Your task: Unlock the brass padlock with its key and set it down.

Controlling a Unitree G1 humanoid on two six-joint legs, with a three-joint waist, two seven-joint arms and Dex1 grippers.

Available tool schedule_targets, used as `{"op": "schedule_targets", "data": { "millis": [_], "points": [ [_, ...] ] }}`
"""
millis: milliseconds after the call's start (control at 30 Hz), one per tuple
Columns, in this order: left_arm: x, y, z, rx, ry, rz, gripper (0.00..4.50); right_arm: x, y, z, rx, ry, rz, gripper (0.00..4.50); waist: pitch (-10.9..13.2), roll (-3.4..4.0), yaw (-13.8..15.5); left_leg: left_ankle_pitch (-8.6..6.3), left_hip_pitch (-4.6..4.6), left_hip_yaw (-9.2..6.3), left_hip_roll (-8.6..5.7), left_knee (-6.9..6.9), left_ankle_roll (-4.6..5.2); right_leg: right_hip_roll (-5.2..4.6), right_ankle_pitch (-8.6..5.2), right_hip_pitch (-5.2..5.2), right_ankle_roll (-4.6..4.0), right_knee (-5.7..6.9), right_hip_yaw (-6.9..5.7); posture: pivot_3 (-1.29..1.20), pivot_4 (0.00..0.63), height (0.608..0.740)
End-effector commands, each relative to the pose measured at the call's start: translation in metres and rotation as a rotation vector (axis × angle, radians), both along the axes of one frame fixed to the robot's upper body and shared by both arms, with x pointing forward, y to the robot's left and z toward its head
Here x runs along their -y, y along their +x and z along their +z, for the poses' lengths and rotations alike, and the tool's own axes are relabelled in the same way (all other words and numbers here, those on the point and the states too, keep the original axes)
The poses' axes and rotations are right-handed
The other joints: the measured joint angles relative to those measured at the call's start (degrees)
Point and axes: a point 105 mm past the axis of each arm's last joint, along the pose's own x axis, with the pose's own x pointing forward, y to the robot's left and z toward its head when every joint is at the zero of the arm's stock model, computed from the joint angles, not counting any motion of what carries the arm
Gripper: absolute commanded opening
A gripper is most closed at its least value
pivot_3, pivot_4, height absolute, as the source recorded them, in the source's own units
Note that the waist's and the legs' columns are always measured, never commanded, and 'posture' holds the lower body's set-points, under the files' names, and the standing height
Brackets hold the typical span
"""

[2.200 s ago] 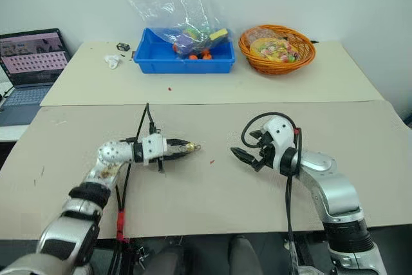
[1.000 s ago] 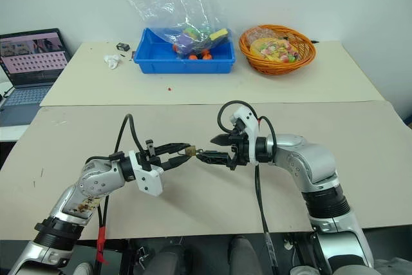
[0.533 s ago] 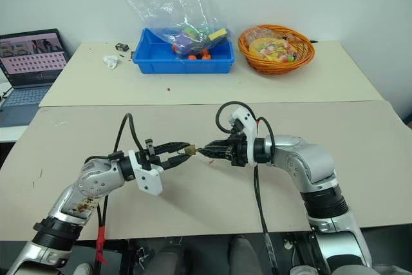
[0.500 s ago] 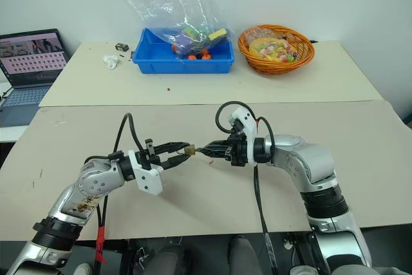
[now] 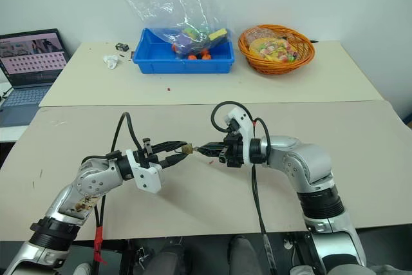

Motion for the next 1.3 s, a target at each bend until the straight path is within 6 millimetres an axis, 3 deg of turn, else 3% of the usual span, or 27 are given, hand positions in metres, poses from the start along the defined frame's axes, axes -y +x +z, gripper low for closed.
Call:
{"op": "schedule_targets", "data": {
  "millis": [33,167,367,567,800,900,1100,1300],
  "points": [
    [0.013,-0.009,0.015,0.059,-0.042,-0.060,0.82,-0.020,-0.015,0.020,-0.094,0.090,0.098,0.06,0.0,0.00,0.0,0.00,0.00,0.00,0.00,0.00,0.00,0.00,0.00,0.00,0.00,0.00,0.00,0.00,0.150,0.735],
    [0.013,-0.010,0.016,0.065,-0.042,-0.067,0.82,-0.023,-0.015,0.019,-0.302,0.127,0.098,0.06,0.0,0.01,0.0,0.00,-0.01,0.00,0.02,-0.01,0.00,-0.01,0.02,-0.04,-0.04,0.02,0.00,0.00,0.150,0.735],
    [0.016,-0.011,0.016,0.069,-0.049,-0.072,0.82,-0.024,0.013,0.006,-0.569,0.202,-0.031,0.06,0.0,0.04,-0.2,0.01,-0.06,0.03,0.01,-0.11,-0.02,-0.01,0.05,-0.17,-0.07,0.05,0.01,0.00,0.150,0.735],
    [0.016,-0.012,0.016,0.069,-0.052,-0.072,0.82,-0.026,0.024,-0.003,-0.671,0.216,-0.098,0.06,0.0,0.06,-0.3,0.09,-0.74,0.04,0.00,-0.18,-0.14,-0.01,0.13,-0.88,-0.10,0.28,0.01,0.00,0.150,0.735],
    [0.016,-0.013,0.015,0.062,-0.051,-0.070,0.82,-0.024,0.024,-0.007,-0.597,0.125,-0.161,0.06,0.0,0.07,-0.5,0.10,-0.91,0.03,0.00,-0.21,-0.15,-0.01,0.15,-1.00,-0.10,0.17,-0.05,0.00,0.150,0.735],
    [0.016,-0.013,0.015,0.061,-0.051,-0.071,0.82,-0.023,0.024,-0.002,-0.547,0.125,-0.170,0.78,0.0,0.07,-0.5,0.09,-0.90,0.03,0.00,-0.21,-0.15,-0.01,0.15,-0.99,-0.09,0.17,-0.06,0.00,0.150,0.735],
    [0.016,-0.013,0.015,0.057,-0.052,-0.074,0.82,-0.016,0.028,0.012,-0.465,0.159,-0.168,2.82,0.0,0.08,-0.5,0.09,-0.92,0.02,-0.01,-0.20,-0.14,-0.02,0.16,-0.97,-0.07,0.12,-0.09,0.00,0.150,0.735],
    [0.016,-0.013,0.015,0.057,-0.052,-0.076,0.82,-0.001,0.025,0.025,-0.410,0.209,-0.121,2.82,0.0,0.09,-0.5,0.09,-0.90,0.02,0.00,-0.20,-0.14,0.01,0.16,-0.95,-0.07,0.13,-0.08,0.00,0.150,0.735]
  ]
}}
